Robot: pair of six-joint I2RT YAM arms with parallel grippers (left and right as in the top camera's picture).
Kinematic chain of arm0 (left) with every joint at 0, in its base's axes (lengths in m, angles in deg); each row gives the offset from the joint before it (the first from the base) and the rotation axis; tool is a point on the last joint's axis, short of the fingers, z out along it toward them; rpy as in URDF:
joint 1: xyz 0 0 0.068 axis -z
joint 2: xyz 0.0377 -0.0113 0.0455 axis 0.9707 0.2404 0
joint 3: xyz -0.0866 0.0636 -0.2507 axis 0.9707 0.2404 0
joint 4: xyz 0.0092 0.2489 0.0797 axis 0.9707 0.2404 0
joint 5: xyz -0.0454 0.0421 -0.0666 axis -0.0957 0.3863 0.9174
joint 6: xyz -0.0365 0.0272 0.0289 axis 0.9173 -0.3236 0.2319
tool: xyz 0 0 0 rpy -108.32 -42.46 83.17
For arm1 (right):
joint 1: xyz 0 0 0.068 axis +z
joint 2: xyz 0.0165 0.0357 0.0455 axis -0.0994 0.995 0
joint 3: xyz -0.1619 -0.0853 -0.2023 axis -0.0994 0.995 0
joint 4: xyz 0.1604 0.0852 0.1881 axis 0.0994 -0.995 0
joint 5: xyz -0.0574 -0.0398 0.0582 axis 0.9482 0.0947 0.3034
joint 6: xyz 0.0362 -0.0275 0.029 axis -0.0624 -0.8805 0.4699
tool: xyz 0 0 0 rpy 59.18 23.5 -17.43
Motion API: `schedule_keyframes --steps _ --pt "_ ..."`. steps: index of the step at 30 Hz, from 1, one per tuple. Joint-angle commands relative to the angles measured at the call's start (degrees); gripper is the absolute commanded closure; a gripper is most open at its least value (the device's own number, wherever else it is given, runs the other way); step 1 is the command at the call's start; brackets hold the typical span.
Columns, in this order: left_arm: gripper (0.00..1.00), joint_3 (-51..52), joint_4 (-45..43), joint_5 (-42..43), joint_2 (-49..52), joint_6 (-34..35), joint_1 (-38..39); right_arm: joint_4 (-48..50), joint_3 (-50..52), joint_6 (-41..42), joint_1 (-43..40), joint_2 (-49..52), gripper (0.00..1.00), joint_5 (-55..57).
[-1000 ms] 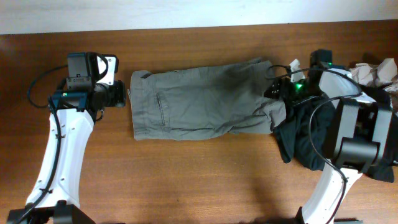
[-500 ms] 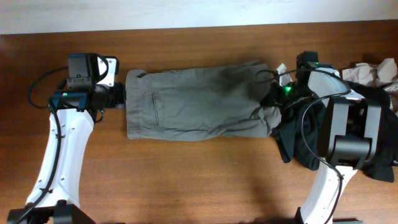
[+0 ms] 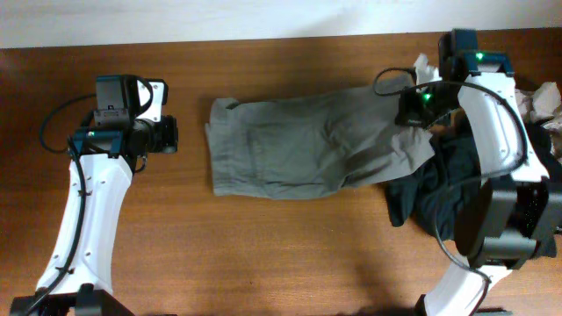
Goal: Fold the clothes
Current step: 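Fold the right half over toward the left with the right gripper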
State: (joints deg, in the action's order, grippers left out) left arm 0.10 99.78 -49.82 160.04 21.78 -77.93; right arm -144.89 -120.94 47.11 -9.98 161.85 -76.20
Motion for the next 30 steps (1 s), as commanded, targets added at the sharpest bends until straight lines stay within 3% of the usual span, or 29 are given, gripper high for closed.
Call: schedule_keyframes --steps 1,10,17,30 --pt "0.65 -0.26 -0.07 0.85 -1.97 0.57 0.07 -1.66 -3.28 1.95 4.98 -1.27 0.96 4.17" --pt "0.65 -0.26 -0.17 0.83 -4.33 0.57 0.07 0.00 -3.30 6.56 19.28 -1.20 0.96 8.72" --pt "0.65 -0.26 -0.15 0.83 -8.55 0.57 0.07 6.54 -3.28 9.81 29.00 -0.83 0.96 8.74" --pt "0.64 -0.26 0.48 1.95 -11.80 0.81 0.07 18.34 -3.26 9.79 38.45 7.98 0.96 8.72"
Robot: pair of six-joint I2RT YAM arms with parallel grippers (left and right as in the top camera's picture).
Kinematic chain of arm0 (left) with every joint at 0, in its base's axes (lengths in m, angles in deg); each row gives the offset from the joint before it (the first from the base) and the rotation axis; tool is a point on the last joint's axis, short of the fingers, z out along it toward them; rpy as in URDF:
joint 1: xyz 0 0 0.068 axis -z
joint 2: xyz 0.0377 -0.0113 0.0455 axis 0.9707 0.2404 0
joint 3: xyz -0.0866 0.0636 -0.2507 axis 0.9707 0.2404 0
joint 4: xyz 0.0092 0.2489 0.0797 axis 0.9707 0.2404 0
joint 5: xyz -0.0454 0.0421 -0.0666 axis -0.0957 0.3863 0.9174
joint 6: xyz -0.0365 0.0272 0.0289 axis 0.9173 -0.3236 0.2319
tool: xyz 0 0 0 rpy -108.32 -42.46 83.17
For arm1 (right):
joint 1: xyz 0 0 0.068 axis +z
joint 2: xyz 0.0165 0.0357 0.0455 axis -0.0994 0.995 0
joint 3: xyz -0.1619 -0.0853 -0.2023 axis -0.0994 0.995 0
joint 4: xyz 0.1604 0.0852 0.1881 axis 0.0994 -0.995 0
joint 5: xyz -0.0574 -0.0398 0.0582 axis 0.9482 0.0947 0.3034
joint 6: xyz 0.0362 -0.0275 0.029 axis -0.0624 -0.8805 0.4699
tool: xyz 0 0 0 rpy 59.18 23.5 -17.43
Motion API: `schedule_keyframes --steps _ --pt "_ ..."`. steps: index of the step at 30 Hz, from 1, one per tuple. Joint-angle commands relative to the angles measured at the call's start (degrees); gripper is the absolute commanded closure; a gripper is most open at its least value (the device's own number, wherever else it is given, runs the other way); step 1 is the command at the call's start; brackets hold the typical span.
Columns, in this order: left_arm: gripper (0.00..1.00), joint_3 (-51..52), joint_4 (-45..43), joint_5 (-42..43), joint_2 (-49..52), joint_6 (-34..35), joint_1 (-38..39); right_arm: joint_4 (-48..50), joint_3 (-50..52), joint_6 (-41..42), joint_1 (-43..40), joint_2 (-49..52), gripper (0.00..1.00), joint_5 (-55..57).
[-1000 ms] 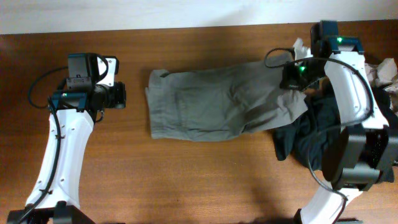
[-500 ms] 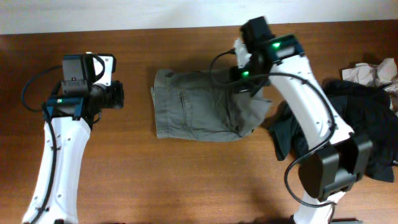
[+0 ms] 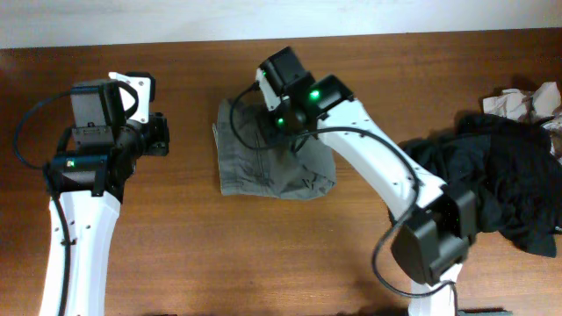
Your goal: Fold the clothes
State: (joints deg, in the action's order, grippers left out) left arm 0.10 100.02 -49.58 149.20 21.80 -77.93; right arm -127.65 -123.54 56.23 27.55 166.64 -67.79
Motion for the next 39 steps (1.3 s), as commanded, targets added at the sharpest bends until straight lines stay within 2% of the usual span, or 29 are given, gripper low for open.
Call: schedule_keyframes --steps 1,9,10,11,15,19,22,28,30,32,34,37,39 --pt "0.65 -0.26 0.31 1.73 -0.96 0.79 0.09 1.79 -0.66 0.68 1.20 4.26 0.96 0.28" --pt "0.64 -0.26 0.92 1.90 -0.96 0.79 0.09 10.03 -0.66 0.70 2.14 10.99 0.96 -6.25" --pt "0.64 -0.26 0.94 1.92 -0.96 0.79 0.09 10.58 -0.66 0.68 2.36 11.39 0.80 -6.88" --pt "0.65 -0.26 0.94 1.92 -0.94 0.79 0.09 10.62 -0.68 0.70 2.38 11.43 0.53 -7.43" --pt "0.65 -0.26 0.92 1.90 -0.94 0.76 0.09 10.51 -0.70 -0.02 2.36 10.23 0.42 -7.67" --pt "0.65 -0.24 1.14 1.90 -0.94 0.76 0.09 10.12 -0.72 -2.73 2.01 6.93 0.37 -7.69" --pt "0.64 -0.24 1.20 1.92 -0.94 0.76 0.09 8.74 -0.74 -4.17 0.94 3.19 0.37 -6.97" --pt "0.64 -0.24 1.33 1.90 -0.94 0.76 0.09 0.85 -0.74 -0.63 -9.20 -2.54 0.38 -4.44" --pt "0.64 -0.24 1.33 1.90 -0.94 0.76 0.07 -0.79 -0.57 0.07 -13.86 -1.90 0.53 -7.78" --pt "0.64 -0.24 1.33 1.92 -0.94 0.79 0.09 -1.16 -0.07 0.07 -17.09 -0.46 0.74 -11.58" --pt "0.64 -0.24 1.38 1.92 -0.94 0.79 0.09 -0.98 0.33 0.07 -19.65 2.03 0.86 -14.05" --pt "0.64 -0.24 1.75 1.92 -0.94 0.79 0.09 0.13 0.35 0.09 -21.53 6.36 0.96 -14.78" --pt "0.64 -0.24 1.75 1.92 -0.94 0.79 0.09 1.25 0.35 0.24 -22.08 9.05 0.96 -14.84"
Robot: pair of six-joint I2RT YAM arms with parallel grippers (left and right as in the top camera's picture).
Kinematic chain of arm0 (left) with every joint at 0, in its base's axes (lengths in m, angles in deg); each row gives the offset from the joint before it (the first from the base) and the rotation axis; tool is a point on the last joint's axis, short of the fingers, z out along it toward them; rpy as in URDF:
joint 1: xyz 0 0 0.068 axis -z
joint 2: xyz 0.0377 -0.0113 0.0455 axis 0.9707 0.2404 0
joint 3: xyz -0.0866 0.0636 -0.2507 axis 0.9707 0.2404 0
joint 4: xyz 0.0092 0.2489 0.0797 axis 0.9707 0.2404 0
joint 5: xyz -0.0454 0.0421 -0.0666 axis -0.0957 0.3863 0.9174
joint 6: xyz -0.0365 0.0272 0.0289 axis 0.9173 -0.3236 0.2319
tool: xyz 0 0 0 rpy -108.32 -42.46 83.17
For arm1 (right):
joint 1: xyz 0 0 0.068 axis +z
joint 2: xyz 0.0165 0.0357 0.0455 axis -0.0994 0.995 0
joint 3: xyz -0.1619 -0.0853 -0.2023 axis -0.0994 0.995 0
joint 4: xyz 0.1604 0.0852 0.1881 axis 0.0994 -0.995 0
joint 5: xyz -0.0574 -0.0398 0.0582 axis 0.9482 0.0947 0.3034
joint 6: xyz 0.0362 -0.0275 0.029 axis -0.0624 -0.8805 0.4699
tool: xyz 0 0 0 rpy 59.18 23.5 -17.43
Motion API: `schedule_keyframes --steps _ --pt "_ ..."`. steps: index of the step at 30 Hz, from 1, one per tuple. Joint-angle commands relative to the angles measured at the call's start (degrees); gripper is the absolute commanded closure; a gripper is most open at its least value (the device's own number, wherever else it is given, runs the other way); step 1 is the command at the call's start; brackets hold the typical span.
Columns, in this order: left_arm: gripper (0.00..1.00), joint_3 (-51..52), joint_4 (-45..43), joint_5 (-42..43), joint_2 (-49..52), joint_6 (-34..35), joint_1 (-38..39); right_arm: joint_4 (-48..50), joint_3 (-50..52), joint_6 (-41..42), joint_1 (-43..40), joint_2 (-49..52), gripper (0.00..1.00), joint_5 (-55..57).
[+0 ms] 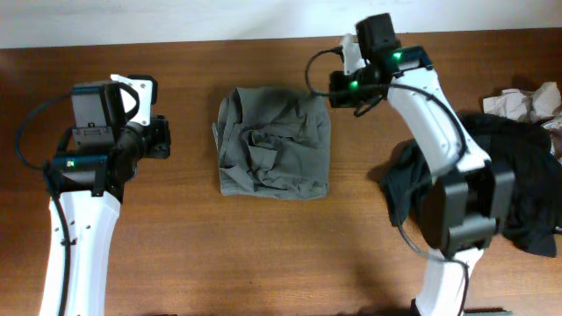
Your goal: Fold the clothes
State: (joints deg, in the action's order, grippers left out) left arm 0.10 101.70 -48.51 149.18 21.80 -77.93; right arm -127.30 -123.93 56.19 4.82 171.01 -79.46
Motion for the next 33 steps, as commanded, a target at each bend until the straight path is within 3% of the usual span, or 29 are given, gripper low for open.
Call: schedule_keyframes --steps 1,8,13,17,25,29,33 --pt "0.64 -0.24 0.07 0.85 -0.92 0.79 0.09 1.36 0.74 0.33 0.66 5.77 0.96 -3.34" --pt "0.64 -0.24 -0.20 0.83 -0.87 0.76 0.09 4.31 0.85 0.57 1.95 12.70 0.96 -2.95" --pt "0.64 -0.24 -0.48 0.83 -0.87 0.76 0.09 8.72 0.63 -3.04 4.33 13.79 0.96 -20.63" --pt "0.64 -0.24 -0.61 0.81 -0.87 0.74 0.07 12.28 0.24 -2.97 7.56 12.31 0.96 -27.87" --pt "0.64 -0.24 -0.66 0.81 -0.87 0.74 0.07 19.10 -0.72 -5.97 13.88 11.41 0.96 -28.28" --pt "0.63 -0.24 -0.57 0.79 -0.87 0.72 0.09 21.64 -0.76 -6.69 13.62 11.34 0.95 -23.76" --pt "0.64 -0.20 -0.55 0.83 -0.87 0.74 0.09 18.97 -2.95 -4.04 10.95 10.56 0.94 -28.02"
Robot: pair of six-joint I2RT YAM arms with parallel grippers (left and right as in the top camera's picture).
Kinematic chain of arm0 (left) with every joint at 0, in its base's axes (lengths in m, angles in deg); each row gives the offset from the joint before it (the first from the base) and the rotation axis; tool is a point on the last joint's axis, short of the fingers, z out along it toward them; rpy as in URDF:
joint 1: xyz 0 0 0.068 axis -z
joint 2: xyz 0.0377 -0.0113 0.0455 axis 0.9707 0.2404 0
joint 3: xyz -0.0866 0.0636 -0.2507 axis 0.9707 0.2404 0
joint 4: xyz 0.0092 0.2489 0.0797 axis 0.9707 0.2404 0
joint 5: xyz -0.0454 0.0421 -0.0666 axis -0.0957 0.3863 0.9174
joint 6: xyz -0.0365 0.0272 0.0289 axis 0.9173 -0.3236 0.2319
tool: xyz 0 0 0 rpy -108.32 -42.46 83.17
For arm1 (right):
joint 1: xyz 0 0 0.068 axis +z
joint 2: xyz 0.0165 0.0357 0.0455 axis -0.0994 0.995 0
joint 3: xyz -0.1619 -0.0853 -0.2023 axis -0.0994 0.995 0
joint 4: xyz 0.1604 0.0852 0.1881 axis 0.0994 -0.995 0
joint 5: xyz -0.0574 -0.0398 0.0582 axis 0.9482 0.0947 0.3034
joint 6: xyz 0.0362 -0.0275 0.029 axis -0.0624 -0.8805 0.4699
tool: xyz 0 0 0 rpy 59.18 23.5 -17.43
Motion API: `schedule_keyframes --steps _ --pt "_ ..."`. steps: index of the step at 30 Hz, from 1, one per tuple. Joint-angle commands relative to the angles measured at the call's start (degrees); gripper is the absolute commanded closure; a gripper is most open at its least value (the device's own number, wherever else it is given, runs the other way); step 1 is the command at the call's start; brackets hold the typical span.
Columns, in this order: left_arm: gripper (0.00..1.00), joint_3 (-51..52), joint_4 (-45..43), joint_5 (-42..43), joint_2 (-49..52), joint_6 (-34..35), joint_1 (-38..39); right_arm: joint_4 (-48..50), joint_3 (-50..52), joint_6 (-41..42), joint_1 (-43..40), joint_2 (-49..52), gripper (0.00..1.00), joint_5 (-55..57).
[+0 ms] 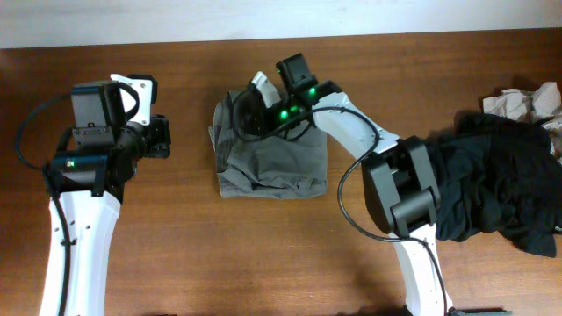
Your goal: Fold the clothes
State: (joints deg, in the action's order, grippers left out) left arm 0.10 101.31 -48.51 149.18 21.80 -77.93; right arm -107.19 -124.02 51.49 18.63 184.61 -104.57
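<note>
A grey-green garment lies folded into a rough square at the middle of the wooden table. My right gripper reaches in from the right and sits low over the garment's upper left corner. Its fingers are dark against the cloth, so open or shut cannot be told. My left gripper hangs to the left of the garment, pointing at it and apart from it. Its jaws do not show clearly.
A heap of dark clothes lies at the right end of the table, partly under the right arm's base. Crumpled light fabric sits at the back right corner. The table's far edge meets a white wall.
My right gripper was off the garment's upper right corner and is now over its upper left corner. The cloth's top layer looks smoother. The left arm has not moved.
The garment first lay spread out, with my right gripper at its right end by the dark pile. Then that gripper was over the garment's left part and the cloth was half as wide. Later it stood clear to the right. Now it is over the folded cloth's upper left corner.
</note>
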Motion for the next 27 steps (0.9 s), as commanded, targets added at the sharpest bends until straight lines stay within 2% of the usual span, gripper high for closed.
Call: schedule_keyframes --steps 1,3,8,10,11,13,21,27 --pt "0.63 -0.20 -0.15 0.85 -0.87 0.74 0.09 -2.45 -3.67 0.63 -3.65 -3.48 0.94 -5.27" --pt "0.64 -0.13 -0.15 4.74 -0.31 0.72 0.42 -7.89 -6.73 0.61 -6.45 -5.62 0.95 -9.97" --pt "0.67 -0.09 -0.35 10.82 3.78 -1.62 3.26 -15.56 -8.98 1.75 -9.84 -9.03 0.96 -4.44" --pt "0.77 -0.07 -0.83 12.33 6.91 -5.18 5.68 -17.75 -8.98 4.33 -10.34 -9.31 0.96 -0.04" --pt "0.88 -0.07 -1.97 12.39 10.62 -8.66 8.48 -19.21 -8.96 5.77 -10.43 -9.05 0.96 4.79" --pt "0.97 -0.07 -3.41 11.93 14.43 -11.56 10.88 -19.34 -8.90 5.88 -9.88 -8.39 0.96 7.45" --pt "0.99 -0.04 -8.61 10.64 29.49 -16.02 16.15 -14.84 -8.76 6.54 -7.85 -4.28 0.96 10.62" --pt "0.99 -0.04 -6.34 9.35 38.97 -16.46 16.98 -10.99 -8.74 7.96 -6.80 0.48 0.96 11.87"
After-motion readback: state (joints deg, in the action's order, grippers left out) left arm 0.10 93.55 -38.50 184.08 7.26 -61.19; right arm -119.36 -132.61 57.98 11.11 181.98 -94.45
